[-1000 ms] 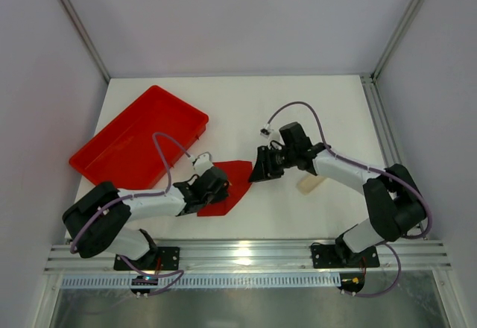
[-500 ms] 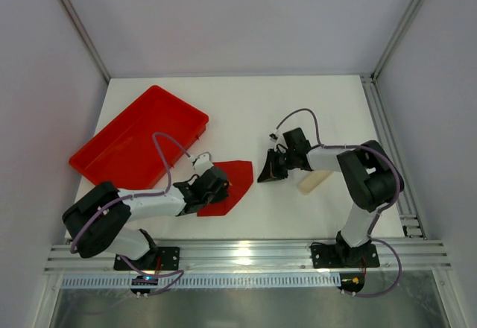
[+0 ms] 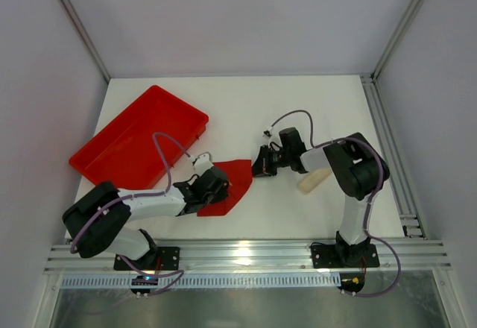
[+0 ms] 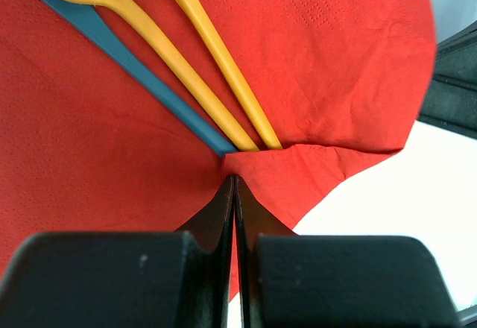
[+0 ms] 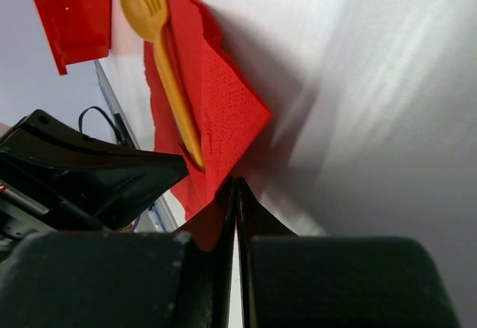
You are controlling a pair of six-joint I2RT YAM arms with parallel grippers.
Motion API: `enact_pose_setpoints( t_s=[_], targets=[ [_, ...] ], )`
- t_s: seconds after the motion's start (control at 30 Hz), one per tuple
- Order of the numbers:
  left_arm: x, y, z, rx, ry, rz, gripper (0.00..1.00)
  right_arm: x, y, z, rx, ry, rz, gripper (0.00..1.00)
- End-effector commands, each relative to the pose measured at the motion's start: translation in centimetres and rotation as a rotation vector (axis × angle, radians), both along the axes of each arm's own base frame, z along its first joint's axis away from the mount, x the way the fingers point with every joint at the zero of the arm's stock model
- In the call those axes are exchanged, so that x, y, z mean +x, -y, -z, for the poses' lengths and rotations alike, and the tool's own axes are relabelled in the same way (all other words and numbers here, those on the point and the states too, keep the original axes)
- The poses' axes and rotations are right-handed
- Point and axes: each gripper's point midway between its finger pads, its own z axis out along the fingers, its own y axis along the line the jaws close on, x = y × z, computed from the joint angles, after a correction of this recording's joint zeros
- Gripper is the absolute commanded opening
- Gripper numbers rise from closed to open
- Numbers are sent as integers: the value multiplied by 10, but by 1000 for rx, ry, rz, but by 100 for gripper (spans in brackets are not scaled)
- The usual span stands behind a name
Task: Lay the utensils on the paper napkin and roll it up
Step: Roll the napkin at the center of the board.
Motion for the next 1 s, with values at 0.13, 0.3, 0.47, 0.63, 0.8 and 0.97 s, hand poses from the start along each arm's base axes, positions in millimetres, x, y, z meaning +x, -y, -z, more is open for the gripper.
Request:
enact_pose_setpoints(
  t_s=[0.13, 0.3, 0.47, 0.63, 0.8, 0.97],
  targets=[
    [8, 0, -8, 2, 35, -13, 0, -15, -26, -28, 102, 52, -76, 4],
    [8, -1, -8, 1, 37, -14, 0, -25, -32, -31, 103, 48, -91, 4],
    [8, 0, -8, -3, 38, -16, 0, -30, -34, -31, 98, 44, -103, 4],
    [8, -1, -9, 0, 39, -16, 0, -32, -35, -33, 96, 47, -103, 4],
    [9, -1, -10, -1, 42, -16, 0, -36, -39, -32, 93, 42, -110, 4],
    [9, -1, -9, -1, 40, -17, 0, -39, -45, -33, 96, 44, -122, 4]
  ],
)
